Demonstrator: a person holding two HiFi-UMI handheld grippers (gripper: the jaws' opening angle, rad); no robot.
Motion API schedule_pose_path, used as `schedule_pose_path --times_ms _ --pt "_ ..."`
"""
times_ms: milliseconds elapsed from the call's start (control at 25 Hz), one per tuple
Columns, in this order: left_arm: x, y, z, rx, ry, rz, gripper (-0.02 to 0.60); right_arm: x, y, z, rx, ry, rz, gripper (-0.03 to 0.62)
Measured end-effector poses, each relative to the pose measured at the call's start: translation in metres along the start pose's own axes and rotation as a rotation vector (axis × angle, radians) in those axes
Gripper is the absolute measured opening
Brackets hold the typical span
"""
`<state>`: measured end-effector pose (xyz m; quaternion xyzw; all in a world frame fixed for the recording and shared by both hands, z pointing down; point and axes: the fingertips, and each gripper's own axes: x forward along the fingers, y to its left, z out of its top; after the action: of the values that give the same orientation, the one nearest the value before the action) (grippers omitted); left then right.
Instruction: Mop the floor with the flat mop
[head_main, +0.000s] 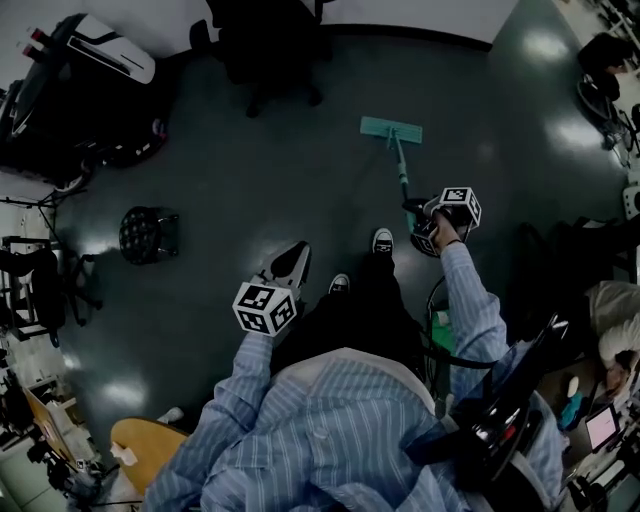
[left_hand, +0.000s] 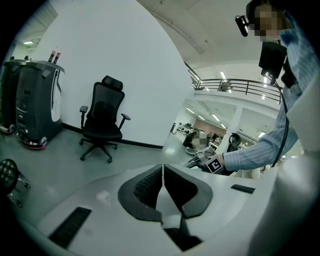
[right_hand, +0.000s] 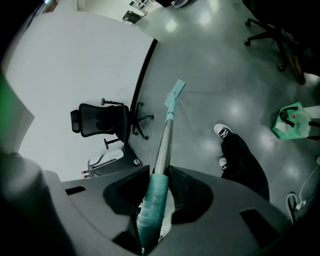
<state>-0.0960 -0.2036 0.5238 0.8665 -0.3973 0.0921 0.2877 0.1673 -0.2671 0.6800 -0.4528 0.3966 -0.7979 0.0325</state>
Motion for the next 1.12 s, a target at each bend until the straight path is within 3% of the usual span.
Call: schedule_pose_path --times_ms 400,760,920,1120 --pt "-0.033 -0.039 -0.029 -0.008 -0.008 -0.086 0.015 -0.06 -0.1 -0.141 0.004 0.063 -0.024 0.121" --pt "-0.055 -0.11 -0.078 -0.03 -0.009 -0.103 0.015 -0.155 -0.211 -0.256 0.004 0.139 -0.021 0.121" --pt "-0.069 -0.161 -0.103 -0.027 -0.052 -0.109 0.015 -0.211 -0.269 -0.289 -0.029 0.18 -0.062 0.121" --pt "-0.081 -0.212 -0.14 -0.027 -0.026 -0.149 0.015 -0.275 -0.326 -0.317 -0.087 0.214 -0.112 0.121"
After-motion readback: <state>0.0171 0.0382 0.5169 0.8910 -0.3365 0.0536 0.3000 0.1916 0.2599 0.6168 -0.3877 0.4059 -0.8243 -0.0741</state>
